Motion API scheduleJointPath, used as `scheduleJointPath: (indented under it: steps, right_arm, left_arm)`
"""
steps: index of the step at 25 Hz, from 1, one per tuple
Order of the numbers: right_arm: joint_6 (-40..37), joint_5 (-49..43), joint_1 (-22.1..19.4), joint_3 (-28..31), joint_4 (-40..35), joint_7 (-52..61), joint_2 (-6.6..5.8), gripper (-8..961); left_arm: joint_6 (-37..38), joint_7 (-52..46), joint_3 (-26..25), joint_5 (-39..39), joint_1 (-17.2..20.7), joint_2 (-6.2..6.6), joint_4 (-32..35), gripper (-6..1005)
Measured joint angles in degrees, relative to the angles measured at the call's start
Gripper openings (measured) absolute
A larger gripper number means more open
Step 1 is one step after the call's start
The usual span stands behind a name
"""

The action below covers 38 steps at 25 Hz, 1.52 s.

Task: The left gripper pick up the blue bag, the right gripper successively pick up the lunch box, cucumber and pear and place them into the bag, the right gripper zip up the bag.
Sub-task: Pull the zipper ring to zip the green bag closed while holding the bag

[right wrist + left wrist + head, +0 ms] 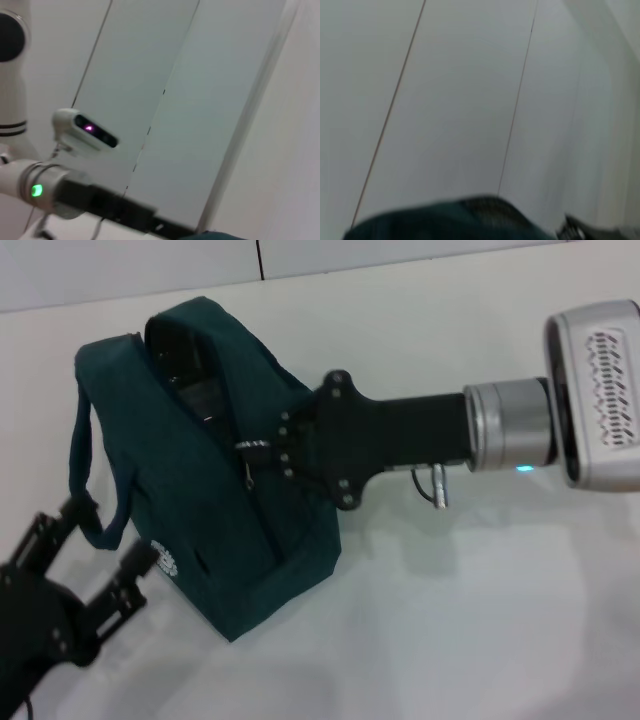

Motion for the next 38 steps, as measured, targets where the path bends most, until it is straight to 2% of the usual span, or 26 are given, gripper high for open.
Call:
scheduleJointPath:
  steps: [2, 6, 13, 20, 38]
  right_arm:
    - [1.57, 2.38, 0.35, -1.80, 0.15, -1.47, 0.00, 17]
    - [4.69, 9.40, 0.05, -7.23, 0.16, -6.26, 0.01, 17]
    - [7.00, 14.80, -0.05, -13.17, 0.26, -9.45, 0.00, 18]
    - [6.70, 15.58, -1.17, -14.49, -0.39, -9.51, 0.00, 18]
    - [4.32, 18.79, -3.58, -16.21, -0.73, -10.52, 0.00, 17]
  left_arm:
    - [-2.04, 1.51, 1.63, 1.10, 1.43, -0.08, -0.02, 886]
    - [-5.14, 1.83, 5.29, 1.52, 1.92, -0.13, -0.10, 873]
    - [-7.54, 2.14, 6.33, 1.40, -1.01, -0.62, -3.84, 851]
    - [-10.58, 2.47, 5.95, 0.98, -4.01, -0.97, -6.66, 829]
    - [-13.91, 2.71, 5.96, -2.77, -5.99, -0.69, -6.46, 772]
